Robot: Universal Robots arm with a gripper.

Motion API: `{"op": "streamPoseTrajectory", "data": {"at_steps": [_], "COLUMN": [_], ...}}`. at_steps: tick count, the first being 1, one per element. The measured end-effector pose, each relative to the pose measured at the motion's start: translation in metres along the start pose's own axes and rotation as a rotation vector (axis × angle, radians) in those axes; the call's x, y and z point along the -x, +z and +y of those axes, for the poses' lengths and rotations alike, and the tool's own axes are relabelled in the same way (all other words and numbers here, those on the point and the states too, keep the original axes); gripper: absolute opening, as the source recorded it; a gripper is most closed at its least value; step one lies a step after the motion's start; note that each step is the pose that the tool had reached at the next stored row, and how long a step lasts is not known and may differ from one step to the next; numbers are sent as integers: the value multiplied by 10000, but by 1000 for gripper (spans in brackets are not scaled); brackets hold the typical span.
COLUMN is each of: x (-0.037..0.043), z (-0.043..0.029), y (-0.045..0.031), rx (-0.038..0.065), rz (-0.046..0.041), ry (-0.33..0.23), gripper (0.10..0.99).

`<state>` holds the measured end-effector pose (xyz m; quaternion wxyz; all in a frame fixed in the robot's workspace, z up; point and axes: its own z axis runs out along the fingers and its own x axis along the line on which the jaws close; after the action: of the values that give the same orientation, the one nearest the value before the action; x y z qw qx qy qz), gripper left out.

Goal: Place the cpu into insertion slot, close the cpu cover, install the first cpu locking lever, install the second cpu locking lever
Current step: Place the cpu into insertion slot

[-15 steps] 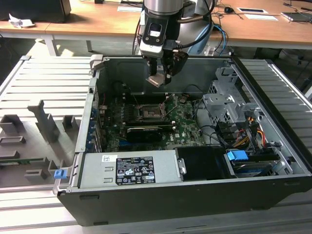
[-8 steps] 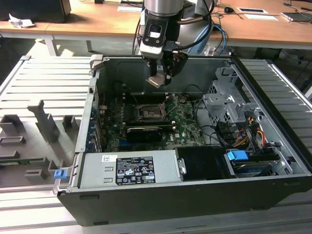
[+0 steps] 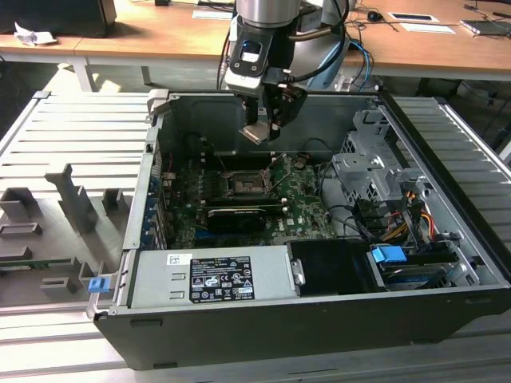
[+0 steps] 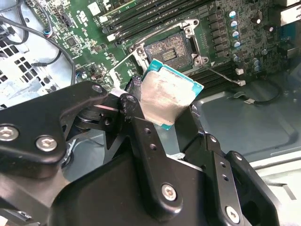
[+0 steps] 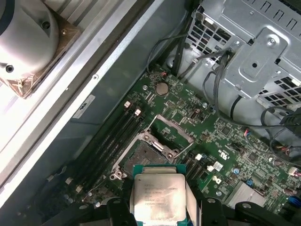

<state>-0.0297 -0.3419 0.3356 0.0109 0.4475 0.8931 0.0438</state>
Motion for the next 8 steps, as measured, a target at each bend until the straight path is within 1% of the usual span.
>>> {"op": "streamPoseTrajectory", "data": {"at_steps": [2, 8], "x": [0, 1], "z": [0, -4], "y": [6, 47], "rx": [3, 3], "rz": [-8, -9], "ry": [101, 109], "gripper": [529, 529]}}
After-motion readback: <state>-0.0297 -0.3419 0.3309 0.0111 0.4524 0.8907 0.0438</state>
